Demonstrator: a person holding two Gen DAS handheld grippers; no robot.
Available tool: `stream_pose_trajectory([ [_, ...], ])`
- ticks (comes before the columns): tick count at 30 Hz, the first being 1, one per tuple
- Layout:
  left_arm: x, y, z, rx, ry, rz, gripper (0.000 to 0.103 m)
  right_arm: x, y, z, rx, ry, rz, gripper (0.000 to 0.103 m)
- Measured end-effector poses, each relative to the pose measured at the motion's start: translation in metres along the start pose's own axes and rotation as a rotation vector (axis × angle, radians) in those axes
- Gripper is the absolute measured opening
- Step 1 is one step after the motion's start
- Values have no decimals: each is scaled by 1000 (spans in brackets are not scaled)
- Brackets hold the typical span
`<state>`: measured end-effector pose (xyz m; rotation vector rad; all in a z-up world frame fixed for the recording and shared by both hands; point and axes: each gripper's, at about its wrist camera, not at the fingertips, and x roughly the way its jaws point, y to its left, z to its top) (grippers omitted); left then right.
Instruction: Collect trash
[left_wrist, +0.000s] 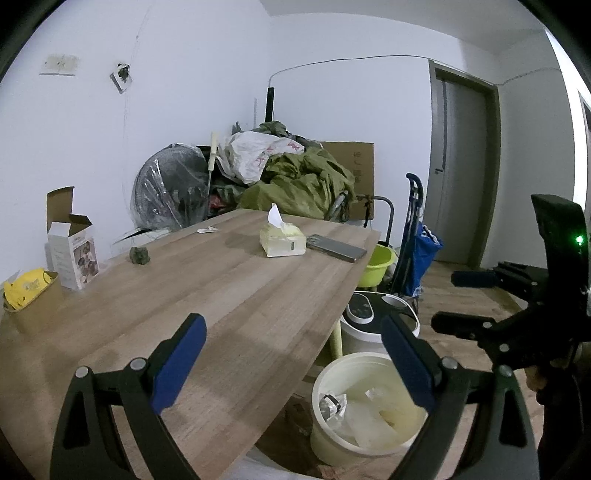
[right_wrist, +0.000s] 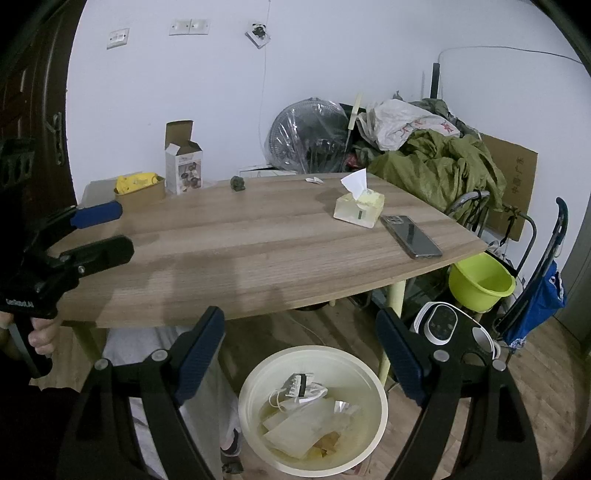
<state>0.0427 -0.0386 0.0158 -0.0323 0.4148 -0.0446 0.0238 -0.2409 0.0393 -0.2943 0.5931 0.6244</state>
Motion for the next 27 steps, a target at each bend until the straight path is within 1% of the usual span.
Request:
stream_pose_trajectory([
  [14, 1, 0, -1, -2, 3, 2, 96, -1, -1, -2, -1, 4, -10, 83],
  [27, 0, -5, -1, 3, 7, -16, 96, -5, -2, -3, 2, 2, -24, 83],
])
